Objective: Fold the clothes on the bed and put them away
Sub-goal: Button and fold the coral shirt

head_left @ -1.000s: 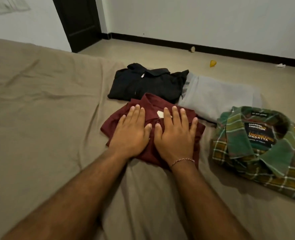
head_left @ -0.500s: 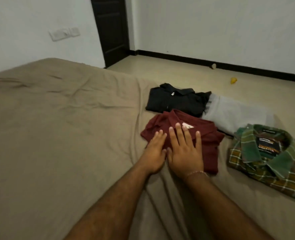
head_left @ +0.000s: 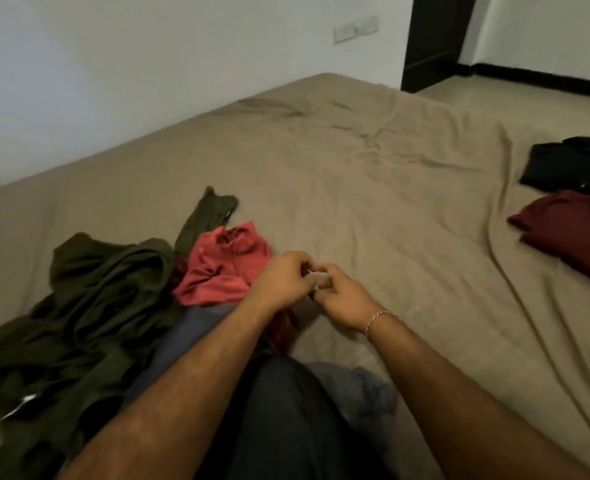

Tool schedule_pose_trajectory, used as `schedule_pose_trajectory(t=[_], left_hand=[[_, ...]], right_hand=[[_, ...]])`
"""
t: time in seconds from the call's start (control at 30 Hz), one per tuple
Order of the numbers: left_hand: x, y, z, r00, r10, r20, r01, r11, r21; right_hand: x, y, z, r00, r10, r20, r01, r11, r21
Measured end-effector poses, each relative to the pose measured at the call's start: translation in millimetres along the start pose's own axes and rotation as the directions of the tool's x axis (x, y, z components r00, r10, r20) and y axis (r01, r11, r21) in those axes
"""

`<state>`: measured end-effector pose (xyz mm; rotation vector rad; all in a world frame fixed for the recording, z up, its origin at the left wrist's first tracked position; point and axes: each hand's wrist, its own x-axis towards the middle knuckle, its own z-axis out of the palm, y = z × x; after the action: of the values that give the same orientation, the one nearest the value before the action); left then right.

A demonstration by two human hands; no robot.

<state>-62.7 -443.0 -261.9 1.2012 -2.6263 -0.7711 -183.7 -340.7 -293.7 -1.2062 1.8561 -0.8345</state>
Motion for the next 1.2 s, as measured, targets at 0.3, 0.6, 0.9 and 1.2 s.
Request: schedule_pose_trajectory(t=[0.3,0.6,0.9,1.2], left_hand=[[-30,-41,-30,0.993,-0.096,-0.063,0.114,0.886,0.450],[-30,89,-84,0.875,0.430,-0.223,-0.479,0.697,-0.534],[-60,103,-72,0.765,0.498,-0.409,-0.600,0.782,-0.170],[-74,161,-87,0.759,0.428,-0.491,-0.543,0.832,-0.115]], right_hand=[[-13,-12,39,1.000,0.027,0.002,-0.026,0.980,-0.199],[-46,-81,-20,0.758,-0.221,-0.613,0.496,0.806,0.322],[-82,-98,-47,0.528,0.054,-0.848,0.475,0.809,0.347],[-142,-118,-133,0.364,0.194,-0.911,0.621,0.678,0.393]])
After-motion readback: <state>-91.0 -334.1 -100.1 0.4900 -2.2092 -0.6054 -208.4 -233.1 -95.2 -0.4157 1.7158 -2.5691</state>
